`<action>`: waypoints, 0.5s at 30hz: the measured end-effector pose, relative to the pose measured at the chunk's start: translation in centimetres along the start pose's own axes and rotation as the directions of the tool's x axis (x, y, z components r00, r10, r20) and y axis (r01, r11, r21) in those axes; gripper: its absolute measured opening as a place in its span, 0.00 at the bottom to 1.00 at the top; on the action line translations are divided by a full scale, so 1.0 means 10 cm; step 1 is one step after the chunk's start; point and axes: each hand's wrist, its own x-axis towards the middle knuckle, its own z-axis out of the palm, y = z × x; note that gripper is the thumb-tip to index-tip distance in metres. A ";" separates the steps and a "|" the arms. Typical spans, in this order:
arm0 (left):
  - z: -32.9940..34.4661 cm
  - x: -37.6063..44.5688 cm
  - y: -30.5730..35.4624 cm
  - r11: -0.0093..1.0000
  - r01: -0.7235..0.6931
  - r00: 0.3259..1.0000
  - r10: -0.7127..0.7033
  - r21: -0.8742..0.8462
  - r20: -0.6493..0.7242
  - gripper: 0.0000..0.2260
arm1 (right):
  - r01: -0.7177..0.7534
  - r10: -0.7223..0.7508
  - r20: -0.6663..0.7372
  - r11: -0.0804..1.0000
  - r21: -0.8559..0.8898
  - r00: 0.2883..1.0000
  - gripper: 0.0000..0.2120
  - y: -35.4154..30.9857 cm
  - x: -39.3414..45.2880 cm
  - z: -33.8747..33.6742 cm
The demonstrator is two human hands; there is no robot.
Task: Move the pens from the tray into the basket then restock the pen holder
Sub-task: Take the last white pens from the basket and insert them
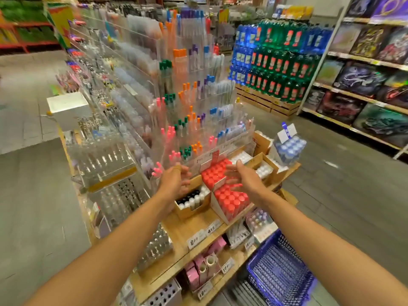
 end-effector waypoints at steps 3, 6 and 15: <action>0.44 -0.11 -0.10 1.000 0.020 0.998 -0.021 0.012 0.066 0.16 | -0.088 0.090 -0.050 0.996 0.029 0.995 0.25 0.23 -0.20 -0.43; 0.86 -0.27 -0.29 0.999 0.039 0.993 -0.042 0.024 0.112 0.17 | -0.134 0.137 -0.058 0.989 0.055 0.989 0.23 0.46 -0.41 -0.85; 2.08 -0.79 -1.24 0.980 0.194 0.977 -0.198 0.047 0.085 0.16 | -0.279 0.279 -0.045 0.960 0.001 0.959 0.21 1.36 -1.04 -2.08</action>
